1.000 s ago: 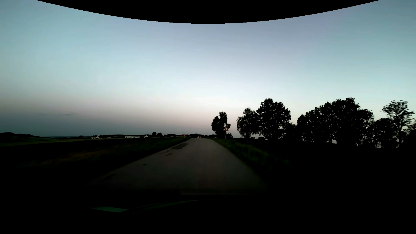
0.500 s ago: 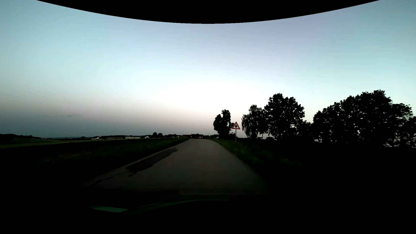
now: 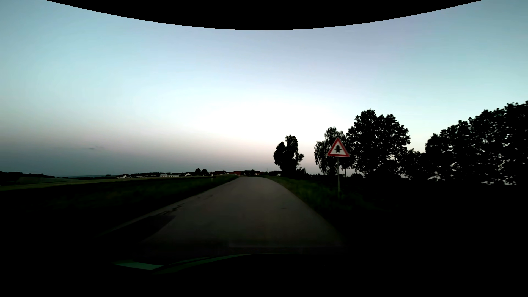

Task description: Follow the waypoints while adhering to traffic rules and regulations

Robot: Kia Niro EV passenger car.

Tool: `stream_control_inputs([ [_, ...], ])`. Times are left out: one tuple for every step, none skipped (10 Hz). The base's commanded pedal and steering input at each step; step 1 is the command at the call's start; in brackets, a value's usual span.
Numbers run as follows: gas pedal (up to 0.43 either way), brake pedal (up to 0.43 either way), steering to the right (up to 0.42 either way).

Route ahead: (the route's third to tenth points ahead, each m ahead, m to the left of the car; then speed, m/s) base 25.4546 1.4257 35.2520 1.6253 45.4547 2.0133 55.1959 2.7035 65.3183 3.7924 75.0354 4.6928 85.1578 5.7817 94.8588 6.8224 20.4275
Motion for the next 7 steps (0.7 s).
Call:
stream_control_inputs([
  [0.169, 0.0, -0.006],
  [0.169, 0.0, -0.008],
  [0.169, 0.0, -0.009],
  [0.169, 0.0, -0.009],
  [0.169, 0.0, -0.009],
  [0.169, 0.0, -0.009],
  [0.169, 0.0, -0.009],
])
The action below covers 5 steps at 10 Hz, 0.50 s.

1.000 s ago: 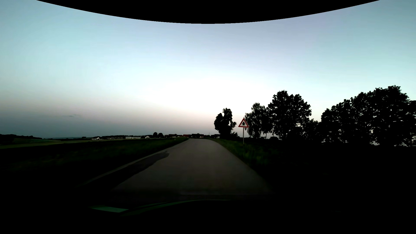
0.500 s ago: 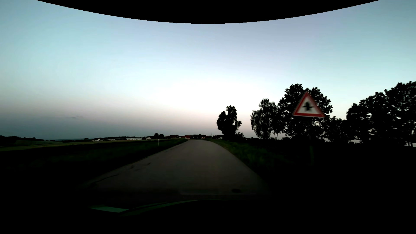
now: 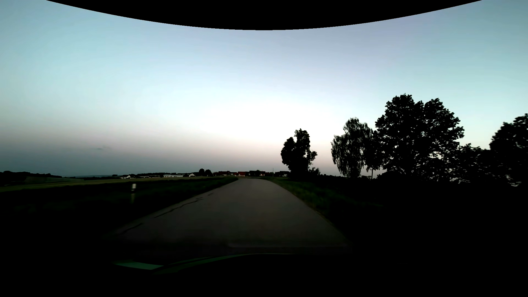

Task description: Follow the waypoints while adhering to traffic rules and regulations

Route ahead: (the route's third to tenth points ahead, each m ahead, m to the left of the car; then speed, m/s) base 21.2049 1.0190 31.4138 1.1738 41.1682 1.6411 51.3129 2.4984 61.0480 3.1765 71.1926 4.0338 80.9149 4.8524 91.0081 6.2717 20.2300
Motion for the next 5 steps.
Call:
stream_control_inputs([
  [0.169, 0.0, -0.008],
  [0.169, 0.0, -0.008],
  [0.169, 0.0, -0.008],
  [0.169, 0.0, -0.008],
  [0.169, 0.0, -0.008],
])
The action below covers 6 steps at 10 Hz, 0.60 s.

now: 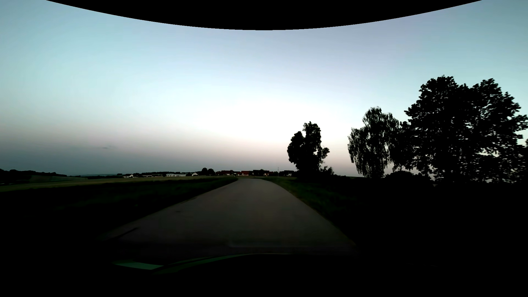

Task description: Follow the waypoints while adhering to traffic rules and regulations

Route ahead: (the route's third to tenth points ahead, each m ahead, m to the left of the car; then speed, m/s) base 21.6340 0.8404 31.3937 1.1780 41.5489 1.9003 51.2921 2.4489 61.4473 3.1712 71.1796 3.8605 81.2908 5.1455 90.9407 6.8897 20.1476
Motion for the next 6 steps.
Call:
stream_control_inputs([
  [0.169, 0.0, -0.008],
  [0.169, 0.0, -0.008],
  [0.169, 0.0, -0.008],
  [0.169, 0.0, -0.008],
  [0.169, 0.0, -0.008],
  [0.169, 0.0, -0.008],
])
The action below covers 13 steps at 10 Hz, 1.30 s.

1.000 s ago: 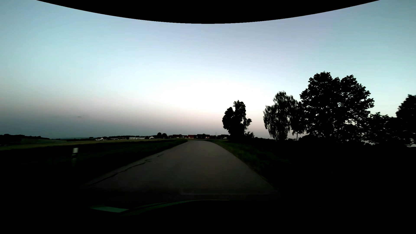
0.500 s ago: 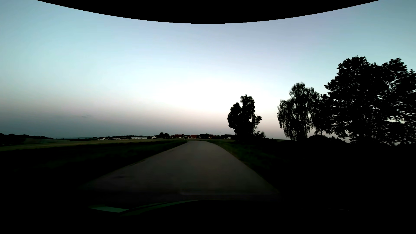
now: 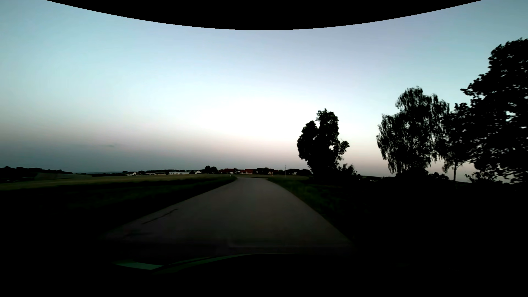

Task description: Follow the waypoints while adhering to traffic rules and regulations

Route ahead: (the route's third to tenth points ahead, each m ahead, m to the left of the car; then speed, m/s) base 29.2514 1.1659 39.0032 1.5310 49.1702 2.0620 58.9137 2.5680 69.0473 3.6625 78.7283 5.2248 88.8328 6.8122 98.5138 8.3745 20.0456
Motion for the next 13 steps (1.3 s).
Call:
stream_control_inputs([
  [0.169, 0.0, -0.008],
  [0.169, 0.0, -0.007],
  [0.169, 0.0, -0.007],
  [0.169, 0.0, -0.007],
  [0.169, 0.0, -0.007],
  [0.169, 0.0, -0.007],
  [0.169, 0.0, -0.007],
  [0.169, 0.0, -0.007],
  [0.169, 0.0, -0.007],
  [0.169, 0.0, -0.007],
  [0.169, 0.0, -0.007],
  [0.169, 0.0, -0.007],
  [0.169, 0.0, -0.007],
])
